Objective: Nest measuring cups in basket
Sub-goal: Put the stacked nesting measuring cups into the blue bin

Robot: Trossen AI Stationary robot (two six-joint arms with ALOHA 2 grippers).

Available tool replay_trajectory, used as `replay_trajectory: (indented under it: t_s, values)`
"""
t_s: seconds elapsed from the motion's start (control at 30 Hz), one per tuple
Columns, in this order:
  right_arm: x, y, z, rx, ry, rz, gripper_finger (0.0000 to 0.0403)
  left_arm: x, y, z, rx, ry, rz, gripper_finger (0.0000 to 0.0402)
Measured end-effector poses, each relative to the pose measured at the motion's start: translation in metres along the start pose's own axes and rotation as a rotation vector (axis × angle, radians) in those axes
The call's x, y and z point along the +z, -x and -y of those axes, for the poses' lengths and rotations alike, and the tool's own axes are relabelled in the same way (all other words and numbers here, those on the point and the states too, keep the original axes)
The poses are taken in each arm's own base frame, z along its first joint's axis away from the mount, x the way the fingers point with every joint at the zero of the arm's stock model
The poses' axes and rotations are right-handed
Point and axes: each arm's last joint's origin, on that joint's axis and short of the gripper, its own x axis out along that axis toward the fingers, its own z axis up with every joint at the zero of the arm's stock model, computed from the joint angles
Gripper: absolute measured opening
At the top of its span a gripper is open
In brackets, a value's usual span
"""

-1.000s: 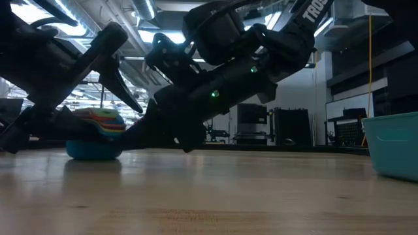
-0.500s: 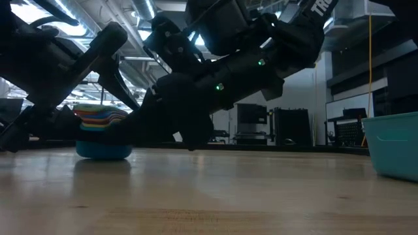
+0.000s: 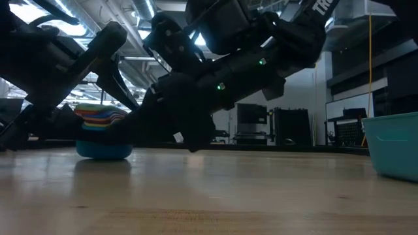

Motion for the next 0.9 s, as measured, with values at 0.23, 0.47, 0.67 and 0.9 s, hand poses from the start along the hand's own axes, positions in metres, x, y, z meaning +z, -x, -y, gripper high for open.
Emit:
replay_trajectory:
  t_s: [0.23,0.47,0.67,0.9]
  values:
    - [0.006,0.005,-0.013,0.033,0.022,-0.027,0.0112,0.0,0.0,0.0,0.0,-0.001,0.0,0.0275]
    - [0.048,0.034,-0.02,0.061,0.094,-0.003,0.0112,0.0,0.0,0.0,0.0,-0.002,0.0,0.0275]
    - [0.093,0.068,-0.025,0.07,0.128,0.098,0.0112,0.0,0.0,0.0,0.0,0.003,0.0,0.0275]
    - [0.109,0.081,-0.027,0.068,0.12,0.159,0.0112,0.002,-0.005,0.002,0.011,0.016,0.008,0.0275]
